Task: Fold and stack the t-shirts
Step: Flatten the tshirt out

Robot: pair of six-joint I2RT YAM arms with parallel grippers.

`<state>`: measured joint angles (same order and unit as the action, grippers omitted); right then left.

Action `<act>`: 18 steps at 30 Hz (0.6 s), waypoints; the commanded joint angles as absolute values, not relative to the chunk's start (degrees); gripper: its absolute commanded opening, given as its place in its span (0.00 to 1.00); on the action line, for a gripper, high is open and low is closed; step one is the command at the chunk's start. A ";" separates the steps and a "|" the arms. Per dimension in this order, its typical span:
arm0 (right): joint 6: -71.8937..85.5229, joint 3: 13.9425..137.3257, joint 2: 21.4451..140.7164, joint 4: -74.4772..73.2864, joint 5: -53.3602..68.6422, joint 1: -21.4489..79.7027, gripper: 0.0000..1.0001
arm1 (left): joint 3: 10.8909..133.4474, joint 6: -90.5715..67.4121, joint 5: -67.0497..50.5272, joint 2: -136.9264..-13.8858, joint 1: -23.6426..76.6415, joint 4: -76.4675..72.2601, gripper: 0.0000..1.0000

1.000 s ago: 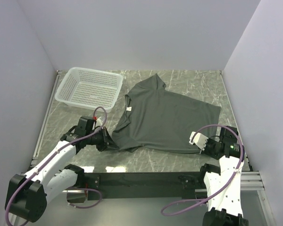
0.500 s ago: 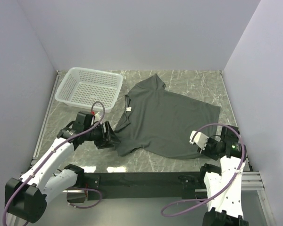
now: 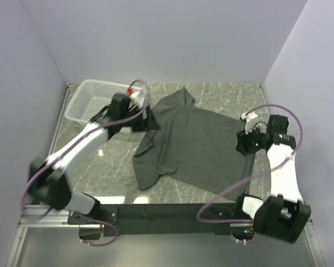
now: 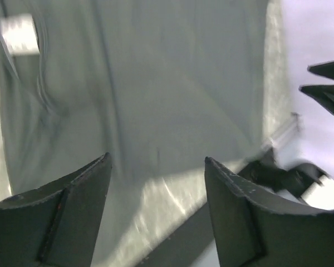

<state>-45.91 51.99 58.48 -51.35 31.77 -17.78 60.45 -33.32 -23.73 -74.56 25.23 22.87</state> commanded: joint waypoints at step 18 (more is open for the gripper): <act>-8.35 69.42 89.55 -29.09 21.44 -18.37 0.48 | 126.11 -29.00 -10.90 -137.89 23.91 18.99 0.61</act>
<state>-10.63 65.36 88.71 -31.64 23.03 -17.89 120.84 -27.59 -12.03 -136.59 24.88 19.62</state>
